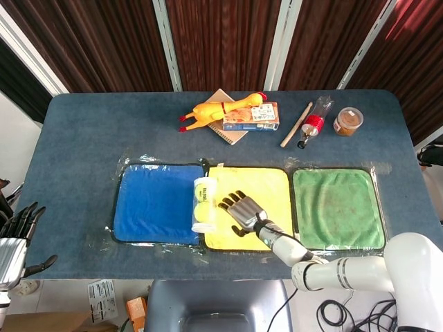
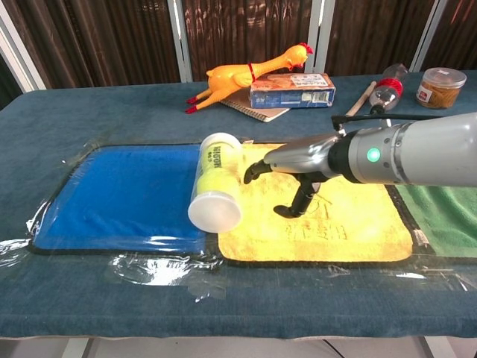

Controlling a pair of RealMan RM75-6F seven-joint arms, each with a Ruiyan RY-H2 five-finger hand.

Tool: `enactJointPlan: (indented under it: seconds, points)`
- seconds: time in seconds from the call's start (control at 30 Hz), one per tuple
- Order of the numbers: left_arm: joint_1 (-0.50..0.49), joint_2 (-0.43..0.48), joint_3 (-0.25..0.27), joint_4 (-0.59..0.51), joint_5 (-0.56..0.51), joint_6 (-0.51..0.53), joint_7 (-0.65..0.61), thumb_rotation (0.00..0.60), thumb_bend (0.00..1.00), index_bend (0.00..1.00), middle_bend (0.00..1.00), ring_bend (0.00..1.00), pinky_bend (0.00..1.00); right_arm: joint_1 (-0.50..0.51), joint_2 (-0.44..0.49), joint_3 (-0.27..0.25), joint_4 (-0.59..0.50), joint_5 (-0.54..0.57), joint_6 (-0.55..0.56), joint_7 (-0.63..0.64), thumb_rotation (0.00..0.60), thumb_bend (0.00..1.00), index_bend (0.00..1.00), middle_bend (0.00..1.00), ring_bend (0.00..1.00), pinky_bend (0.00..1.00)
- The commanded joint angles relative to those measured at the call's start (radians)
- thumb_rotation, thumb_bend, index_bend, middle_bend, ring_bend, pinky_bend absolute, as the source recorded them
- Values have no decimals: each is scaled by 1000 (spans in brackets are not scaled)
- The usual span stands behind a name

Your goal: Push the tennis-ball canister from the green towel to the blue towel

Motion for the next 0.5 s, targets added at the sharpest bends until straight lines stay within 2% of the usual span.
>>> enactJointPlan:
  seconds: [0.03,0.5]
  points:
    - [1,-2,-2,-1,-2,4,4,600,47,0,0,35,151,35,-19,3,2,39,4,-11,528,438,130,95,0,0]
    - [5,5,-2,-1,-2,9,-15,600,47,0,0,35,152,142,-91,5,21,157,47,-44,528,439,125,95,0,0]
